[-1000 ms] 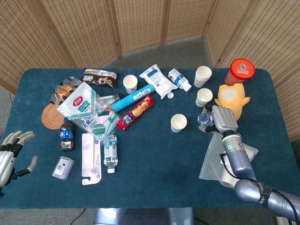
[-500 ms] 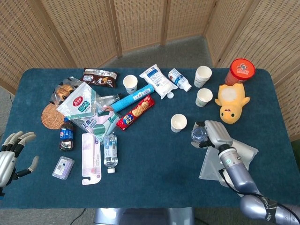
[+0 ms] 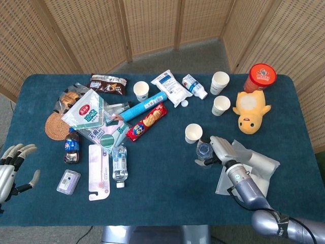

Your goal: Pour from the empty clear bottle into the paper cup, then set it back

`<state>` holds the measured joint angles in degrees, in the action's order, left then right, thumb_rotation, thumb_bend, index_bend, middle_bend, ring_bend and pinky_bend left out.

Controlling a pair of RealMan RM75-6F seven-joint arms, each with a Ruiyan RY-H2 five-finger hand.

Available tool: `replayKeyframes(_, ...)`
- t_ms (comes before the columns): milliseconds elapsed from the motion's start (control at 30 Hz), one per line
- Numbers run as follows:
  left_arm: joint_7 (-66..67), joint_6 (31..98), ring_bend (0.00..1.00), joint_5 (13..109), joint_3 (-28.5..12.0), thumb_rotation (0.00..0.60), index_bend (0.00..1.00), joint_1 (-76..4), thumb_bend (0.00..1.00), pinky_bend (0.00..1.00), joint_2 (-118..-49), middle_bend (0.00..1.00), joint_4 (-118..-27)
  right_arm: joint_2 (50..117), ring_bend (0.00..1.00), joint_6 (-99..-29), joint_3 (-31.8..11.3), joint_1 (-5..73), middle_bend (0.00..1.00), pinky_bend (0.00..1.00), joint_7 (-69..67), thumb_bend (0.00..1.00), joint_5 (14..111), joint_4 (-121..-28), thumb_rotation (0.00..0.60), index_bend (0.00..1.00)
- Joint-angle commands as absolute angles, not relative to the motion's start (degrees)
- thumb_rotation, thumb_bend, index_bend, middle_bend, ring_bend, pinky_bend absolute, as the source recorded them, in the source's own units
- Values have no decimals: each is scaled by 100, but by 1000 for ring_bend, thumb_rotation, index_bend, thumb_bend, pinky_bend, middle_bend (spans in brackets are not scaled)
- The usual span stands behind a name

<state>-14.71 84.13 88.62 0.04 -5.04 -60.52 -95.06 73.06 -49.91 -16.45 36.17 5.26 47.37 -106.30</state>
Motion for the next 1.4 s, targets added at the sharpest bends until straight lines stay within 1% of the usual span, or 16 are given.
replayKeyframes(33, -1463, 8416, 87, 8857, 6, 329, 149, -497, 490, 45, -6038, 171, -9518, 7451, 502, -4952, -1669, 3649, 579, 297, 299, 231, 4801, -10474, 600, 584)
replayKeyframes(267, -1417, 8415, 87, 8838, 10, 332, 149, -483, 490, 45, -6005, 171, -9567, 7628, 485, -4856, -1645, 3662, 578, 297, -117, 231, 5086, -10187, 600, 585)
replayKeyframes(600, -1340, 8414, 86, 8861, 2, 330, 149, -491, 489, 45, -5961, 172, -9658, 7674, 468, -4830, -1596, 3530, 578, 296, -707, 230, 5483, -9901, 600, 585)
replayKeyframes(1033, -1195, 8414, 86, 8900, -24, 331, 149, -528, 490, 45, -5919, 171, -9814, 7751, 454, -4749, -1391, 3394, 577, 283, -1159, 229, 5872, -9675, 600, 585)
replayKeyframes(1400, -1169, 8444, 87, 8889, -17, 330, 149, -501, 490, 45, -5887, 171, -9853, 7867, 432, -4734, -1331, 3341, 572, 250, -1502, 224, 6175, -9510, 600, 583)
